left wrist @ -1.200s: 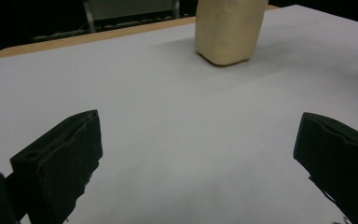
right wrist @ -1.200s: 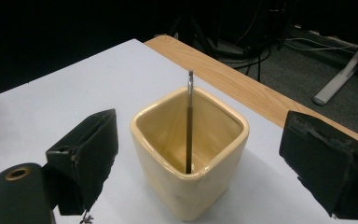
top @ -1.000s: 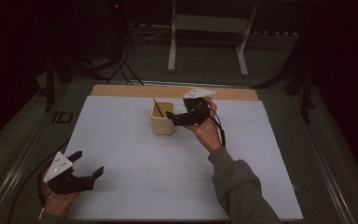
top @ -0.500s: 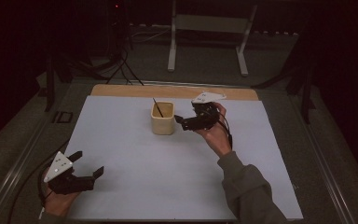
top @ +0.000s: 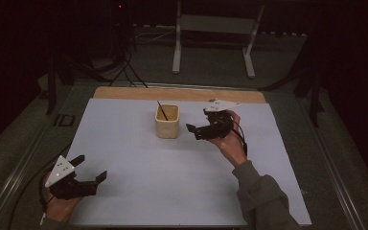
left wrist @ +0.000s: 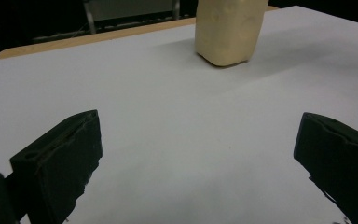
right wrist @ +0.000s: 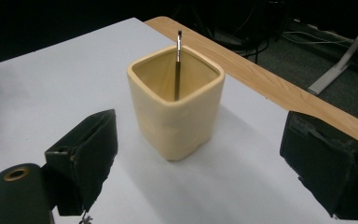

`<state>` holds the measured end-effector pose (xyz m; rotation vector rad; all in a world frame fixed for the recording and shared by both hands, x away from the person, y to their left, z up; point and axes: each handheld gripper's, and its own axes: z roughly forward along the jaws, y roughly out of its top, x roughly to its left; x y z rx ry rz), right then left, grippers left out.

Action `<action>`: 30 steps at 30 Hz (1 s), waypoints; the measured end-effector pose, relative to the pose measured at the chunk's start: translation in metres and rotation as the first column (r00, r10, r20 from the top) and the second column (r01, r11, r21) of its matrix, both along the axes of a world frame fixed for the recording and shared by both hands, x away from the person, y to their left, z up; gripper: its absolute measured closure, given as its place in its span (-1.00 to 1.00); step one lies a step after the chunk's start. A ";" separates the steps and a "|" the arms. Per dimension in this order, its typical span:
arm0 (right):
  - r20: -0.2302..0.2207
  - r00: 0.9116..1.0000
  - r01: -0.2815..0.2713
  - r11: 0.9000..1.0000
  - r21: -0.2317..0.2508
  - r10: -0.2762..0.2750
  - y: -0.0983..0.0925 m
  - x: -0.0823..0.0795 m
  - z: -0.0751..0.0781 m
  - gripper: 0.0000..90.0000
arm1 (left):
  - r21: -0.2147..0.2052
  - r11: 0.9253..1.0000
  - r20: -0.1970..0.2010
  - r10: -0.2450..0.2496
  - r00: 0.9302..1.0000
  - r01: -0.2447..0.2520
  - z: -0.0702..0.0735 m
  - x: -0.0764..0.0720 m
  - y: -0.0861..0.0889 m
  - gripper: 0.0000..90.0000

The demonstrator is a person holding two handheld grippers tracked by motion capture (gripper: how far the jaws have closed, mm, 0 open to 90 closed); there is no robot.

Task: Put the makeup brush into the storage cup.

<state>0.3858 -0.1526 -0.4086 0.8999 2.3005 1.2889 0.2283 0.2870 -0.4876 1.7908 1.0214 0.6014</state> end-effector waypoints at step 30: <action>0.004 1.000 0.013 0.998 0.058 -0.014 -0.040 -0.028 -0.011 -0.76 | -0.003 1.000 -0.001 0.002 1.000 -0.002 0.000 0.000 0.000 -0.95</action>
